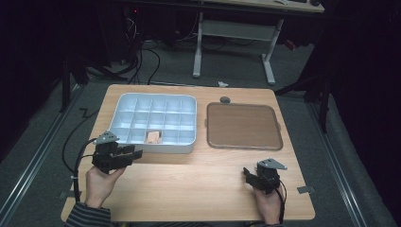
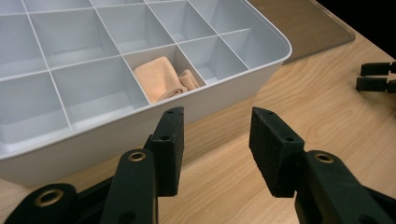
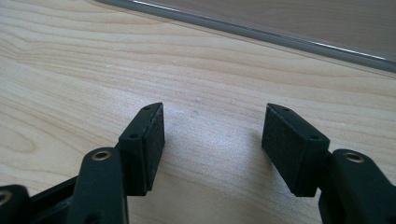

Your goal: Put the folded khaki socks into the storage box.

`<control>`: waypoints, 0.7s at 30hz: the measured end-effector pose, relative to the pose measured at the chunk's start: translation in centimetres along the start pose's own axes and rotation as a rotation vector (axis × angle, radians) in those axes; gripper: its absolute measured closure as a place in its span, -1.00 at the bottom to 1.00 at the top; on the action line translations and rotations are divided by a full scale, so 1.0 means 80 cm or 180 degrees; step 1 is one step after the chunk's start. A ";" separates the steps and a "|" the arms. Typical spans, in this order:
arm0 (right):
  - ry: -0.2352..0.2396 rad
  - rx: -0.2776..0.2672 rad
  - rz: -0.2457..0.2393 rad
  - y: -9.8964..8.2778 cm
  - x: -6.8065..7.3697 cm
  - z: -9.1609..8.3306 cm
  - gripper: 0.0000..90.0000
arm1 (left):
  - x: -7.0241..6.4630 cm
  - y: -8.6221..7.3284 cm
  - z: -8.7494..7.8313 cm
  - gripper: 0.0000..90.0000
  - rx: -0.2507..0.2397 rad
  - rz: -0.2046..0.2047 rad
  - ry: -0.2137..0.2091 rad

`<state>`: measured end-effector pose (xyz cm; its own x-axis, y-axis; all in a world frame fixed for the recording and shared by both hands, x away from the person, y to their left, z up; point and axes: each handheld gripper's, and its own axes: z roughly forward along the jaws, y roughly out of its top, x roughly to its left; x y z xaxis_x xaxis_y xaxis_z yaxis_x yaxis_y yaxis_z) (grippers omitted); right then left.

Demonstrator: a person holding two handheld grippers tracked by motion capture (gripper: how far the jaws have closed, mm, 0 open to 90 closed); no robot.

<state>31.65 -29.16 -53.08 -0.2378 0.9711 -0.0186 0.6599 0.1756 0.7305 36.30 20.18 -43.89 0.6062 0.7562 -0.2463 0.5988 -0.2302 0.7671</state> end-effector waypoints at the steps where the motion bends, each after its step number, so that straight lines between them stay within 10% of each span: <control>1: 0.0000 0.0000 0.0000 0.000 0.000 0.000 -0.12 | -0.001 -0.001 0.000 0.22 0.0006 0.0004 0.0000; 21: 0.0016 -0.0004 -0.0020 0.002 0.001 0.002 -0.12 | -0.019 -0.020 0.036 0.07 0.0135 0.0022 -0.0167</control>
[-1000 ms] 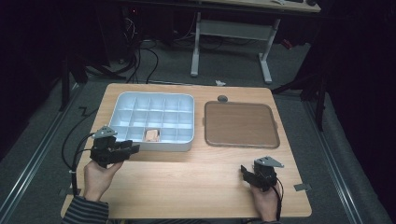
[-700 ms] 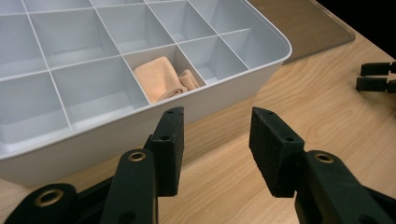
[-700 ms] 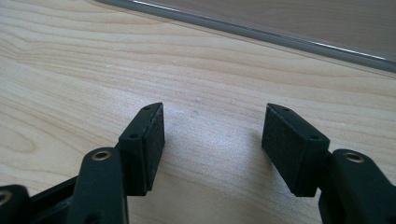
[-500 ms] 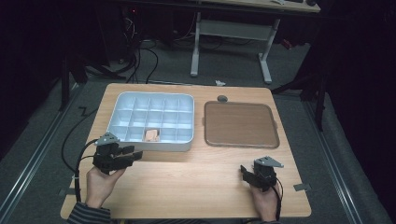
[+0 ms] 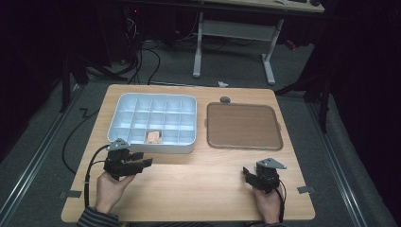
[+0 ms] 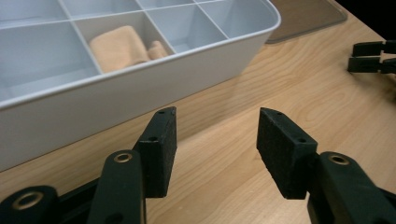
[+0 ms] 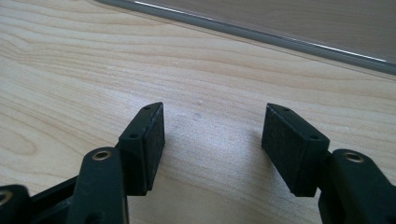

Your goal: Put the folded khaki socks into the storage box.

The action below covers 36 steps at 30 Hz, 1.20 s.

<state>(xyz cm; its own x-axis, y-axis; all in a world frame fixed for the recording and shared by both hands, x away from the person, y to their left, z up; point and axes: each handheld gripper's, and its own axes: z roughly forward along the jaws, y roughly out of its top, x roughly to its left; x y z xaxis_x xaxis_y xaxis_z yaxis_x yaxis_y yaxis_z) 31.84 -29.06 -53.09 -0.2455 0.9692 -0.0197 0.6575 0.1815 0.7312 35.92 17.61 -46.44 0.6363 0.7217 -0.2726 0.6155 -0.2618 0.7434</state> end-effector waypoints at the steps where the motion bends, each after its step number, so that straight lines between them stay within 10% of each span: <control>1: -0.0003 0.0002 0.0008 0.000 0.000 0.000 -0.12 | -0.001 0.000 0.003 0.06 0.0013 0.0033 0.0013; 36: -0.0006 0.0004 0.0008 0.000 0.000 0.000 -0.13 | 0.005 -0.040 0.059 -0.06 0.0241 0.0006 0.0266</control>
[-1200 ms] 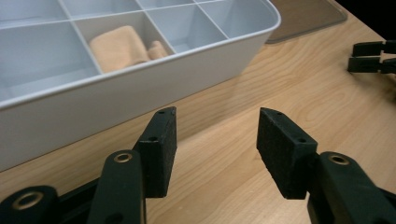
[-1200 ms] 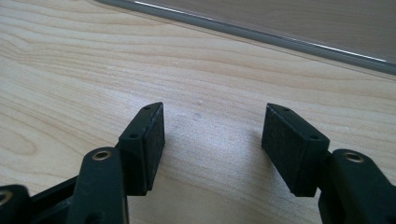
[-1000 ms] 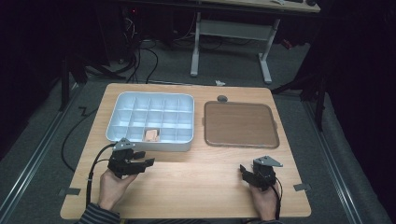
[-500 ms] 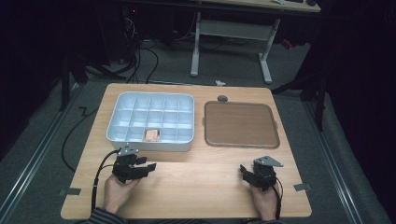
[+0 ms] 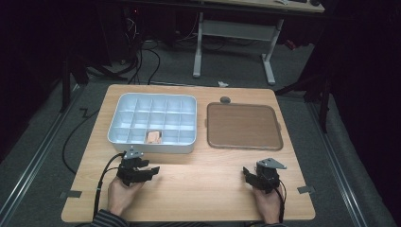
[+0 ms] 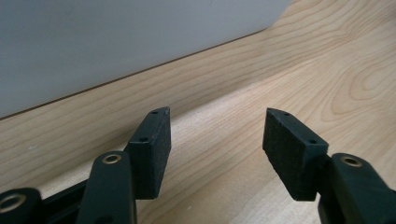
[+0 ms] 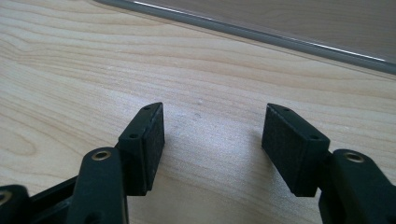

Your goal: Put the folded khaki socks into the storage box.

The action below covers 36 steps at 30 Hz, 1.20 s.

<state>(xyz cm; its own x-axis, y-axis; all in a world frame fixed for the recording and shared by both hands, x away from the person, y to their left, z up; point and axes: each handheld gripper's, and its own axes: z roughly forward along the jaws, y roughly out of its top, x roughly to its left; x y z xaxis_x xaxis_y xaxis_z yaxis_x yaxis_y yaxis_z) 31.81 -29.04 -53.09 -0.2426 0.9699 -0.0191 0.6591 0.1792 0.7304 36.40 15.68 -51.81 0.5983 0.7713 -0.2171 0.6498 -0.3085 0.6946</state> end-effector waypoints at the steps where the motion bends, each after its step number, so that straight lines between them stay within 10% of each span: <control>1: 0.0002 -0.0001 0.0001 0.000 0.000 0.000 -0.13 | 0.000 0.000 0.001 -0.06 0.0003 0.0009 0.0014; 36: 0.0001 0.0005 -0.0003 0.000 0.000 0.000 -0.14 | -0.006 -0.007 0.026 -0.25 -0.0155 0.0407 0.0515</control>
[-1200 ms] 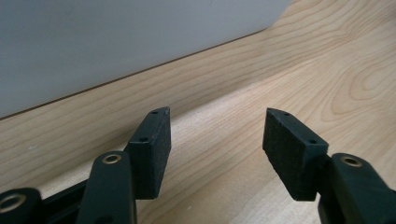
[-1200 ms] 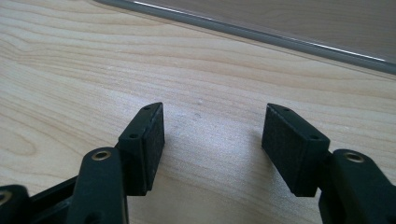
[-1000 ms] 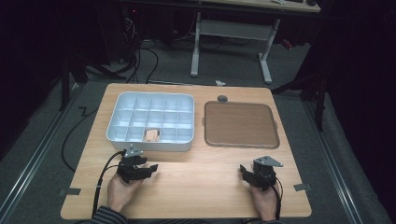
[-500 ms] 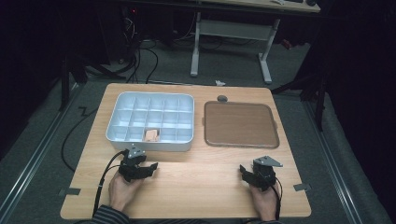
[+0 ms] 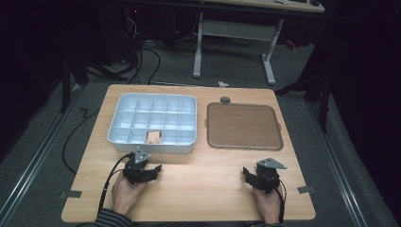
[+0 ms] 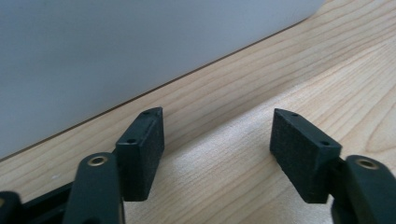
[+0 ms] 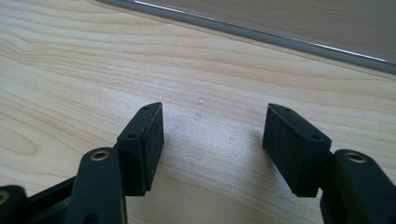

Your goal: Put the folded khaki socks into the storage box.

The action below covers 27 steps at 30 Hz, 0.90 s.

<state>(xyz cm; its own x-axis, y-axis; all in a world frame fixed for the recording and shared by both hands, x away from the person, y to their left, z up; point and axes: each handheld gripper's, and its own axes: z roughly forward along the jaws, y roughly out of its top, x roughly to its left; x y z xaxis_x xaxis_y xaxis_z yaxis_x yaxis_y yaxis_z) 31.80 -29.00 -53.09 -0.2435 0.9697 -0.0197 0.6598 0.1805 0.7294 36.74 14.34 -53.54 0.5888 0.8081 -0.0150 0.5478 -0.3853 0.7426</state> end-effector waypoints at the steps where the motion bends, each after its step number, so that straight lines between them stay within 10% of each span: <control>1: 0.0000 -0.0001 0.0003 0.000 0.000 0.000 -0.14 | 0.000 -0.001 0.000 -0.27 -0.0027 -0.0010 0.0003; 27: 0.0009 0.0001 -0.0001 0.000 0.000 0.000 -0.15 | 0.003 -0.003 -0.001 -0.32 -0.0032 -0.0081 0.0029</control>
<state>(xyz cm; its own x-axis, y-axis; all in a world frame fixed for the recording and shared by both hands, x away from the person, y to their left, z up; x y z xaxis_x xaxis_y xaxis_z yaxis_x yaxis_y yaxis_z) 31.80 -29.01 -53.09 -0.2456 0.9692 -0.0181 0.6600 0.1809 0.7292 36.66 14.65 -53.64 0.5693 0.8217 -0.0278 0.5564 -0.3602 0.7488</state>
